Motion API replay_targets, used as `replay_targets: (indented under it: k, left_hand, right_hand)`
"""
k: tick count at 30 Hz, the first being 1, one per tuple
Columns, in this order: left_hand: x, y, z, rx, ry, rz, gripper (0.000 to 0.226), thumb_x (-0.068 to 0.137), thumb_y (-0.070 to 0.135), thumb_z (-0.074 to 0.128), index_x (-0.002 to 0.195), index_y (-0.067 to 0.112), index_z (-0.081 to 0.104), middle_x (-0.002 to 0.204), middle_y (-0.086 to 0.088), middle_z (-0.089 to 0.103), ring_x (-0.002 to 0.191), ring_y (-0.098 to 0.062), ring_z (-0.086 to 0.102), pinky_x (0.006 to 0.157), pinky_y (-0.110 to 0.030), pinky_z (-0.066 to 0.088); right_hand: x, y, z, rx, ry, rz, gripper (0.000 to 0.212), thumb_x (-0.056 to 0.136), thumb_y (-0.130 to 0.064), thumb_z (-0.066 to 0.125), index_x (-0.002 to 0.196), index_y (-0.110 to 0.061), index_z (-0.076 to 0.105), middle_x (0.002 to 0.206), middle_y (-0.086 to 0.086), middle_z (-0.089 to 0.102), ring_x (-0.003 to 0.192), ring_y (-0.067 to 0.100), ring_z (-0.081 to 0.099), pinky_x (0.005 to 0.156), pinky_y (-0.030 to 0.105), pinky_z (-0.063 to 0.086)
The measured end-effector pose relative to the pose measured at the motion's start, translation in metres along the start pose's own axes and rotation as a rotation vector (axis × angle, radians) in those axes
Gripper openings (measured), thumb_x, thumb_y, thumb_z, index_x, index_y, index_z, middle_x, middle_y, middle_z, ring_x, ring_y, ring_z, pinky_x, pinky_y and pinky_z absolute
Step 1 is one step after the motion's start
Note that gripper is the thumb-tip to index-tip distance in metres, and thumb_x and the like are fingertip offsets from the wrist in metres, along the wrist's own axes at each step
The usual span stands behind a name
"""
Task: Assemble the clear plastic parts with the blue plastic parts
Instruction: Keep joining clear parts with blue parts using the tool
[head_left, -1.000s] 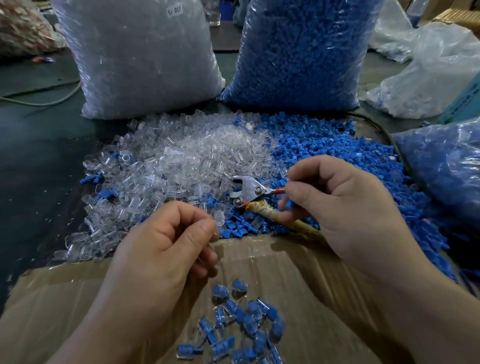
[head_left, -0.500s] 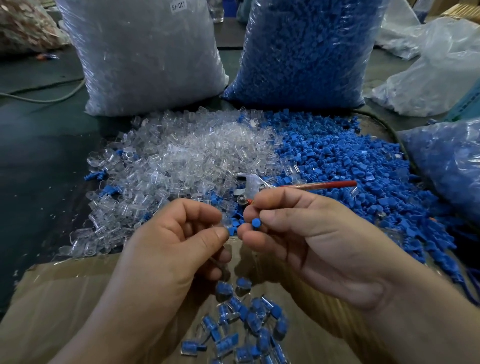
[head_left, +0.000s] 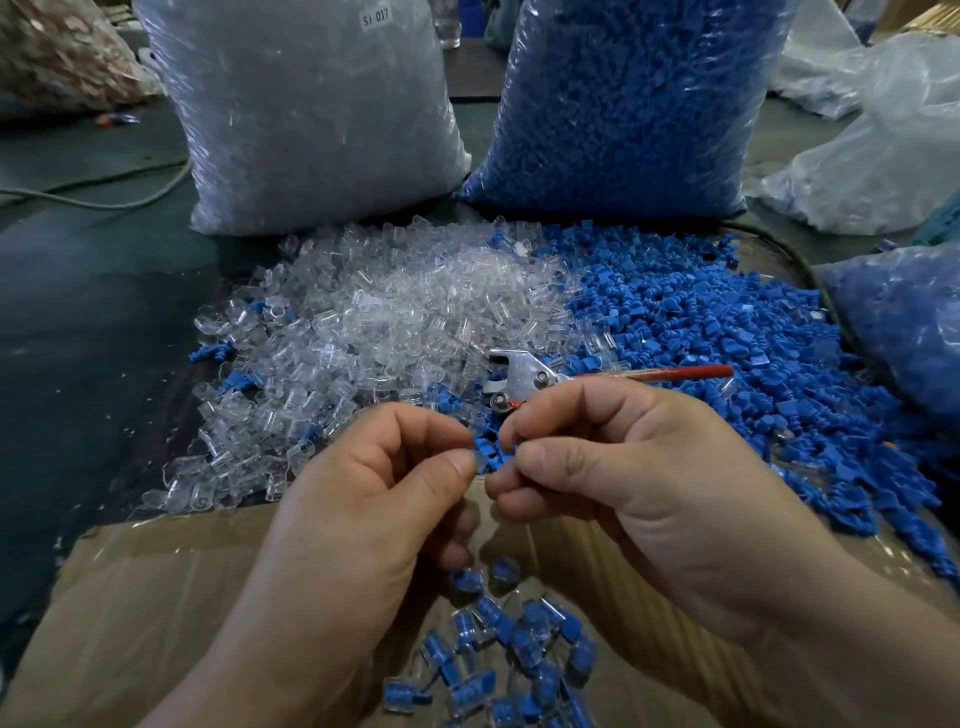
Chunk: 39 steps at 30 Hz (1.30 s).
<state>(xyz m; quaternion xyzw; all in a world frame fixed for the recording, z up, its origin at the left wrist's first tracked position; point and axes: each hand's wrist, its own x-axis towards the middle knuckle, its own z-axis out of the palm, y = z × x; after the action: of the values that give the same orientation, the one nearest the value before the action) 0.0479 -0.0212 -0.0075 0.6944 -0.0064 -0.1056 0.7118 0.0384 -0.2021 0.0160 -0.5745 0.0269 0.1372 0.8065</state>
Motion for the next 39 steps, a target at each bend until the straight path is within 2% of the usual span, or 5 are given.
replay_targets:
  k: [5,13,20,28,39]
  left_hand:
    - [0.003,-0.001,0.001,-0.035,0.021,0.007,0.023,0.060,0.032,0.073,0.083,0.028,0.074,0.065,-0.007,0.069,0.055,-0.017,0.065,0.049,-0.023,0.052]
    - [0.002,-0.003,0.001,0.011,-0.022,0.020,0.032,0.054,0.046,0.075,0.082,0.029,0.073,0.067,-0.010,0.071,0.059,-0.018,0.068,0.051,-0.025,0.053]
    - [-0.001,0.000,0.000,0.099,-0.037,0.083,0.033,0.056,0.053,0.073,0.083,0.034,0.073,0.067,-0.005,0.072,0.056,-0.014,0.068,0.052,-0.021,0.052]
    - [0.002,-0.006,-0.002,0.130,-0.035,0.071,0.029,0.063,0.049,0.071,0.088,0.034,0.073,0.071,-0.005,0.073,0.064,-0.020,0.071,0.059,-0.029,0.055]
    - [0.001,0.006,-0.002,0.031,-0.068,0.007,0.027,0.054,0.028,0.079,0.080,0.027,0.075,0.068,-0.007,0.071,0.059,-0.017,0.067,0.055,-0.023,0.056]
  right_hand:
    - [-0.002,-0.002,0.002,-0.216,0.096,-0.019,0.025,0.093,0.001,0.057,0.085,-0.017,0.072,0.078,0.013,0.074,0.073,0.025,0.074,0.064,0.027,0.059]
    - [-0.005,0.003,0.007,-1.123,0.077,-0.490,0.012,0.089,-0.045,0.060,0.094,-0.034,0.063,0.085,-0.019,0.064,0.080,0.003,0.063,0.063,0.026,0.053]
    - [-0.004,0.006,0.004,-1.067,0.094,-0.519,0.018,0.087,-0.053,0.061,0.093,-0.036,0.063,0.085,-0.024,0.064,0.080,0.002,0.064,0.061,0.013,0.047]
    - [-0.003,0.007,0.005,-1.222,0.035,-0.510,0.025,0.091,-0.046,0.043,0.111,-0.041,0.056,0.099,-0.020,0.063,0.095,0.002,0.061,0.077,0.027,0.054]
    - [-0.005,0.005,0.006,-1.318,0.001,-0.595,0.025,0.096,-0.030,0.047,0.114,-0.025,0.064,0.103,-0.010,0.064,0.092,0.014,0.062,0.070,0.038,0.055]
